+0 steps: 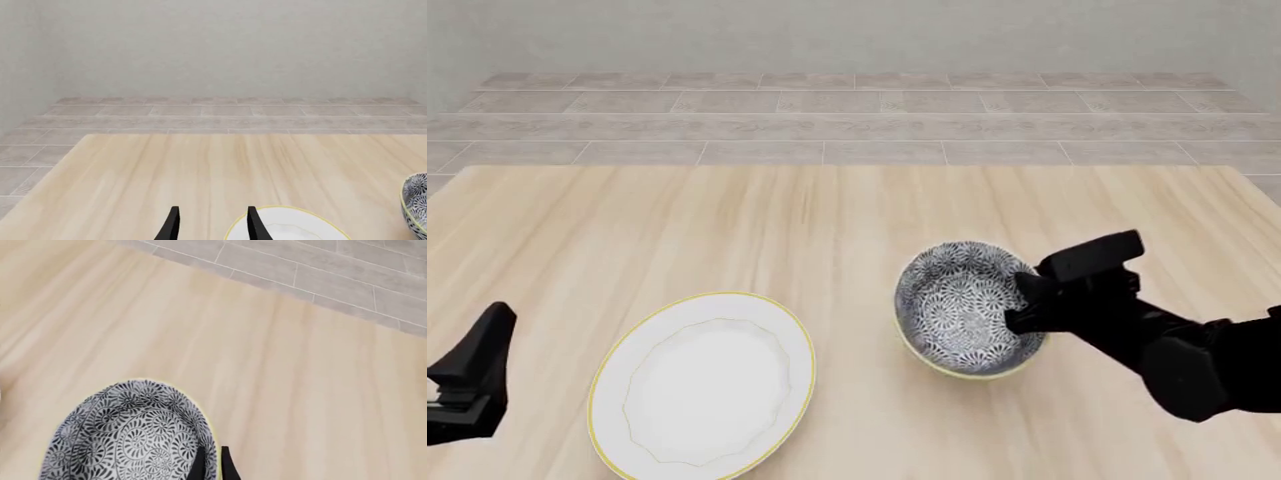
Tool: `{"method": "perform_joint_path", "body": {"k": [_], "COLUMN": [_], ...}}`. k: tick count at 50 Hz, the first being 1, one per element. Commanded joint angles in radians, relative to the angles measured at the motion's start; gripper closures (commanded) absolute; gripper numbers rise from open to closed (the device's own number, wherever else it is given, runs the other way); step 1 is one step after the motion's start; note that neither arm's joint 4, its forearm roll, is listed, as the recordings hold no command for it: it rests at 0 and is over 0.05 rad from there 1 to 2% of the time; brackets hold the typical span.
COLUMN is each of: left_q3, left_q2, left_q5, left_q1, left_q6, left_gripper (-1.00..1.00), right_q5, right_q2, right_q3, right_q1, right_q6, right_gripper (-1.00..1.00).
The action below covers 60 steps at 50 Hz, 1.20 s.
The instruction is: Put the bowl on the plate.
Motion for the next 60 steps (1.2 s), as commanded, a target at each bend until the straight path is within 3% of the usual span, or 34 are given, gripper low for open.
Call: {"method": "perform_joint_path", "body": {"k": [1,9,30,60], "left_q3": [0.0,-0.001,0.0,-0.001], "left_q2": [0.079,0.186,0.065,0.077], "left_q5": [-0.078,-0.186,-0.064,-0.079], "left_q1": [-0.001,-0.005,-0.023,-0.02], "left_q6": [0.003,0.006,0.013,0.006], "left_gripper": [-1.0,-1.0,-1.0,-1.0], "right_q5": [0.013,0.055,0.169,0.302], "right_q2": [-0.028,-0.034,-0.124,-0.154], "right_q3": [-0.004,-0.024,-0.068,-0.155], "right_q1": [-0.016,-0.028,-0.026,-0.008], "right_q6": [0.003,0.02,0.04,0.111], "right_gripper": [1.0,1.0,1.0,1.0]}}
